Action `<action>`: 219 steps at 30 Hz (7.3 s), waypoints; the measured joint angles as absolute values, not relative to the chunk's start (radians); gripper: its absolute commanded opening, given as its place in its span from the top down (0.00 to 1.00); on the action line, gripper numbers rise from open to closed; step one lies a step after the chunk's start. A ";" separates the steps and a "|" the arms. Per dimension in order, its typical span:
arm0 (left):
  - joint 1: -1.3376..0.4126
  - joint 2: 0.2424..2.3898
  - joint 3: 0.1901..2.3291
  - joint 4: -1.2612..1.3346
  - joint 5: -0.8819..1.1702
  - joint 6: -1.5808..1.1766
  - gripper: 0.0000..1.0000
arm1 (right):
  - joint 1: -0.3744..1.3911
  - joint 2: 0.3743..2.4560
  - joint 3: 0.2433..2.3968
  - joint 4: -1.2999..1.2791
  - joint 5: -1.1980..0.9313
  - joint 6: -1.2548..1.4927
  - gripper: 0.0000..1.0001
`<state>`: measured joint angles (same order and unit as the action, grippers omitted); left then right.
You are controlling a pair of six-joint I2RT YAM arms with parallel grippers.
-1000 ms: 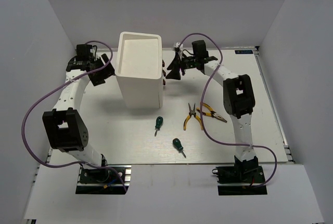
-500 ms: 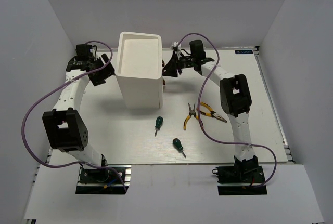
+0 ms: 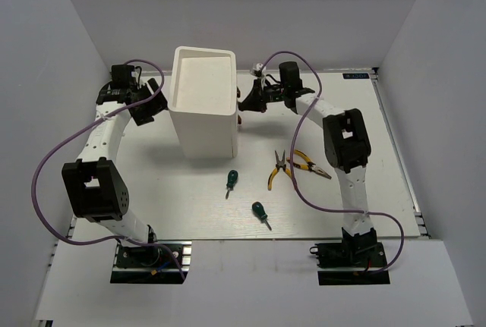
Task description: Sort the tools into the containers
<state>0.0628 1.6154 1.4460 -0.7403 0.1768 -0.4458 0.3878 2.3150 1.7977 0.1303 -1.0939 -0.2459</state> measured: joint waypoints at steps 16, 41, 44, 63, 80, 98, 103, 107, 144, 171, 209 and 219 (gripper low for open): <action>0.111 1.602 1.446 -0.752 0.155 -0.446 0.14 | 0.324 2.080 1.539 0.037 -0.866 -0.428 1.00; -0.246 1.132 1.161 -0.771 0.521 -0.164 0.34 | 0.288 1.485 1.088 -0.397 -0.641 -0.457 0.59; -0.345 1.138 1.097 -0.790 0.495 -0.185 0.33 | 0.321 1.455 1.050 -0.468 -0.668 -0.452 0.57; -0.826 1.507 1.060 -0.663 -0.161 -0.373 0.25 | 0.440 1.309 0.885 -0.549 -0.601 -0.347 0.53; -0.874 1.732 1.062 -0.530 -0.275 -0.393 0.50 | 0.446 1.298 0.873 -0.543 -0.582 -0.316 0.53; -0.939 1.705 1.449 -0.640 -0.252 -0.356 0.90 | 0.439 1.147 0.842 -0.579 -0.548 -0.323 1.00; -0.941 1.698 1.701 -0.669 -0.326 -0.330 0.90 | 0.437 1.075 0.767 -0.599 -0.521 -0.314 1.00; -0.926 1.766 1.868 -0.715 -0.452 -0.312 0.90 | 0.429 1.049 0.744 -0.609 -0.506 -0.305 1.00; -0.822 2.177 2.168 -0.880 -0.723 -0.207 0.33 | 0.392 0.992 0.719 -0.620 -0.538 -0.314 0.47; -0.815 0.944 1.580 -1.126 -0.859 -0.619 0.21 | 0.902 1.442 0.842 -0.467 -0.410 -0.029 0.30; -0.815 0.719 0.886 -1.176 -0.720 -1.174 0.25 | 0.691 1.509 1.368 -0.334 0.101 0.081 1.00; -0.815 0.771 0.886 -1.101 -0.653 -1.126 0.23 | 0.593 1.882 1.783 -0.320 0.019 0.290 1.00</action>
